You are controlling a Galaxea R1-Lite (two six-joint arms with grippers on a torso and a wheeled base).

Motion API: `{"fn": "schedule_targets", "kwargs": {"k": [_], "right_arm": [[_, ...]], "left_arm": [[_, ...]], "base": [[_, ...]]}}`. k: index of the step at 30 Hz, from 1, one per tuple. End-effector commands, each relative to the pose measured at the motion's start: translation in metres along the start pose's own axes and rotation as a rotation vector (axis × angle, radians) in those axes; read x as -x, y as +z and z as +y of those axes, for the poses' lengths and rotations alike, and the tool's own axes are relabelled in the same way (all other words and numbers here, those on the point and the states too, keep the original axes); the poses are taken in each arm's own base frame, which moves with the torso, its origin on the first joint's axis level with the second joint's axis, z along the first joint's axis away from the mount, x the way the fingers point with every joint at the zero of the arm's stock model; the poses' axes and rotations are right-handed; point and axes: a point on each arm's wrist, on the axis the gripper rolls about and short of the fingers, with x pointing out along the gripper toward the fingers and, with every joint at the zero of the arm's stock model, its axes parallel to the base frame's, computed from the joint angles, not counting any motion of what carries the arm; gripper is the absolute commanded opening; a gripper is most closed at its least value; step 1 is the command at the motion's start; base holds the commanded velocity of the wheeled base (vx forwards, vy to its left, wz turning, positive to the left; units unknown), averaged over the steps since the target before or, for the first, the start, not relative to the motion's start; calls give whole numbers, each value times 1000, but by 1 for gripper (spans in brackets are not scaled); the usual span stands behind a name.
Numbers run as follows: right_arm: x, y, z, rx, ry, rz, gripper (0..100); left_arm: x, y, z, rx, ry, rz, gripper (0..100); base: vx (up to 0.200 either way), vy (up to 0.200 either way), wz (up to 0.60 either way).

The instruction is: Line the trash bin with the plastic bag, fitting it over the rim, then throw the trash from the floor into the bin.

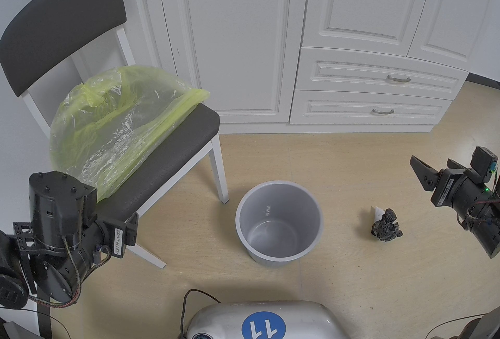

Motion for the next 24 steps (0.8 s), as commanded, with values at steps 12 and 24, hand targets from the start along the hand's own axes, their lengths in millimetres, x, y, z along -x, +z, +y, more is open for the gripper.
{"fn": "schedule_targets", "kwargs": {"k": [12,24], "right_arm": [[1,0,0,6,0,-1,100],[1,-2,-1,12,-3,10,100]], "left_arm": [[-18,-8,12,-107,158,77,100],[-41,-27,40,-133,316,206,100]], "base": [[0,0,0],[0,0,0]]}}
